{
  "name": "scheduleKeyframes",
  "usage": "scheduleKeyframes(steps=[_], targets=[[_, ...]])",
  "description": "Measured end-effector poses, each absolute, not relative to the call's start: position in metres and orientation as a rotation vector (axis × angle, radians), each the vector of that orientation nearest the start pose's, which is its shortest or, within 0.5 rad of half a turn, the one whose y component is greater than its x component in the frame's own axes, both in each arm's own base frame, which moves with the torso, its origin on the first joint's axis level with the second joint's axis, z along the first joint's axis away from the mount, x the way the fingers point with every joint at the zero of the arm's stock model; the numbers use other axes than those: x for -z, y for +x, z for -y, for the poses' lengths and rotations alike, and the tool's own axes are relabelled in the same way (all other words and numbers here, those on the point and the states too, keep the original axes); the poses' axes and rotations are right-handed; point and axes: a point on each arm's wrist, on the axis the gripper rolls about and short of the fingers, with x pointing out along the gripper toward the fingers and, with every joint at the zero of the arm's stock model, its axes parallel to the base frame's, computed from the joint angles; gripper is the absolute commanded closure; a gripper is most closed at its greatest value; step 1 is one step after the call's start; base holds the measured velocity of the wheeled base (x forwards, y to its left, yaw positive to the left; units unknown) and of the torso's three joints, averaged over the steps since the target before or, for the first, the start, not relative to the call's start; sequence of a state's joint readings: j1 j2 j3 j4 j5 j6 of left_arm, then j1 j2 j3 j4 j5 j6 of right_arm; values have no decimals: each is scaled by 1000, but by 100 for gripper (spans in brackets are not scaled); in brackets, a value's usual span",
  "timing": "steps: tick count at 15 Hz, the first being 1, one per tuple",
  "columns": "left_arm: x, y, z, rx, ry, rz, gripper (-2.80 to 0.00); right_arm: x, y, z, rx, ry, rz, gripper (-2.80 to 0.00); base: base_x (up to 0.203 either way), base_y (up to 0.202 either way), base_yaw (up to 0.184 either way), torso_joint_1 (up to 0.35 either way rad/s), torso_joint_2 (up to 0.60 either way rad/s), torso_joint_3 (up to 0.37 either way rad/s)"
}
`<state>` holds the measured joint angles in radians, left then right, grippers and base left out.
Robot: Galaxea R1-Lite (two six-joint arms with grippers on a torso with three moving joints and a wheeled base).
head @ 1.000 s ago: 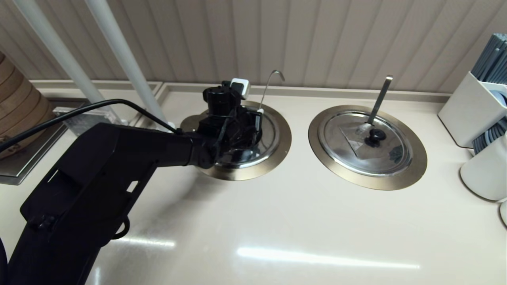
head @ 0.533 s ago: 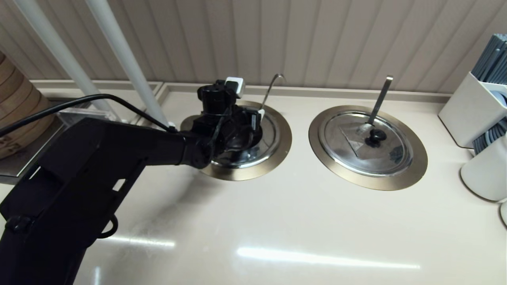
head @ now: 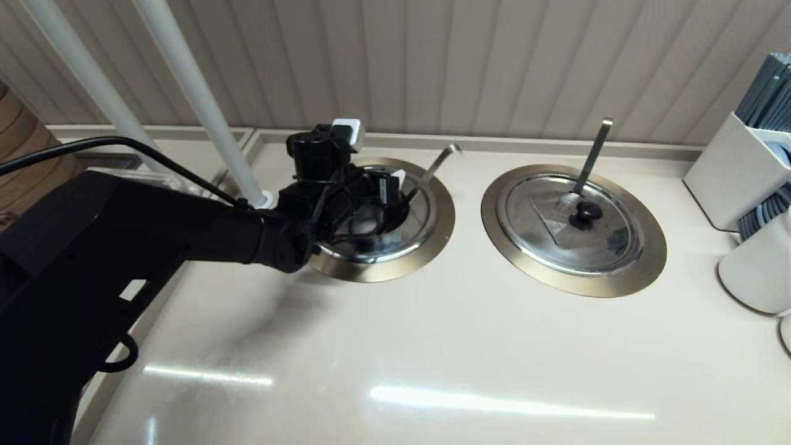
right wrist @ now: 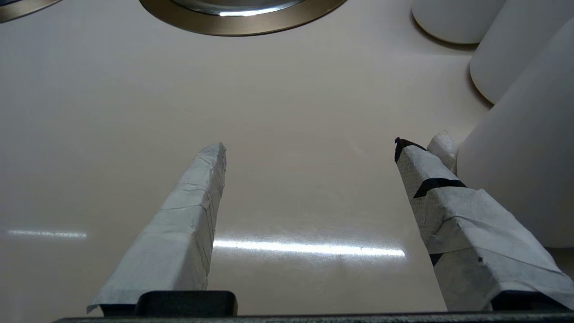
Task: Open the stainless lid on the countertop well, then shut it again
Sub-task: Close the lid
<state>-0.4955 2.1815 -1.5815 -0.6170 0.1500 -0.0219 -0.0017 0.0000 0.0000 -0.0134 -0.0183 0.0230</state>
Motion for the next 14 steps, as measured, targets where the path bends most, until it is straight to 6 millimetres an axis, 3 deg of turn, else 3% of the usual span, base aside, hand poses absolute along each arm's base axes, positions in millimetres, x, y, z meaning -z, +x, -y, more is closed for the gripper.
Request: scheduleKeyframes(steps=[9, 14], targets=[[-226, 373, 159, 262, -131, -47, -280, -77, -23, 0, 20, 23, 13, -280, 0, 0, 0, 0, 0, 0], [-219, 343, 118, 213, -288, -92, -280, -77, -23, 0, 20, 23, 13, -280, 0, 0, 0, 0, 0, 0]])
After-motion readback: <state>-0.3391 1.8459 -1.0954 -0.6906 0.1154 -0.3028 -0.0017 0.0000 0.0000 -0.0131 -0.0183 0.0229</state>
